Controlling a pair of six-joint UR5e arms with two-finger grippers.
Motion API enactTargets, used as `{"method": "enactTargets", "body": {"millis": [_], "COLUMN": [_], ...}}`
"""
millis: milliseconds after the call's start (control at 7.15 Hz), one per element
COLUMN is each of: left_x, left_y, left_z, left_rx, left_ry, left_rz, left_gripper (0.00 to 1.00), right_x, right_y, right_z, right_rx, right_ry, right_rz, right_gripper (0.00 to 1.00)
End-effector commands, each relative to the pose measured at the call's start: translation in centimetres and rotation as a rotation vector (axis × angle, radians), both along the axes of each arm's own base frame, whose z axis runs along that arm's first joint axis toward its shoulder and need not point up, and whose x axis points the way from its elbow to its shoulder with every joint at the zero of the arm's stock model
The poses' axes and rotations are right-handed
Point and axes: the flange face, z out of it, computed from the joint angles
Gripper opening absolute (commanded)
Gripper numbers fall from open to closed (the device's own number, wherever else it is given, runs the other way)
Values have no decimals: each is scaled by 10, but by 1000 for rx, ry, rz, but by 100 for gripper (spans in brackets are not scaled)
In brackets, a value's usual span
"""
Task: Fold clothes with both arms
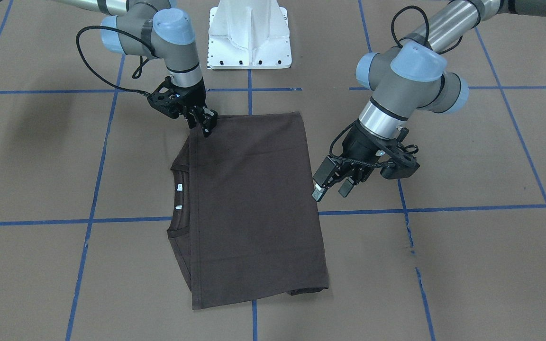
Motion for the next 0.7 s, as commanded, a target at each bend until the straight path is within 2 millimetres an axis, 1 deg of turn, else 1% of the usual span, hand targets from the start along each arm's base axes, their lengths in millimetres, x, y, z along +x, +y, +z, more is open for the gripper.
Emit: {"method": "enactTargets", "body": {"millis": [0, 140, 280, 420, 560], "left_x": [-1, -1, -1, -2, -7], "left_y": [1, 1, 1, 2, 12], "left_z": [0, 0, 0, -1, -2], "left_rx": [0, 0, 0, 0, -43], "left_ry": [2, 2, 2, 4, 41], "left_rz": [0, 0, 0, -1, -12], "left_gripper": [91, 91, 91, 91, 91], "right_x": [-1, 0, -2, -1, 4], "right_y": [0, 1, 1, -1, 0], "right_z": [0, -1, -12, -15, -22], "right_rx": [6, 7, 7, 9, 14], "right_ry": [1, -2, -14, -19, -36], "right_rz": [-6, -13, -15, -14, -12], "right_gripper": [0, 0, 0, 0, 0]}}
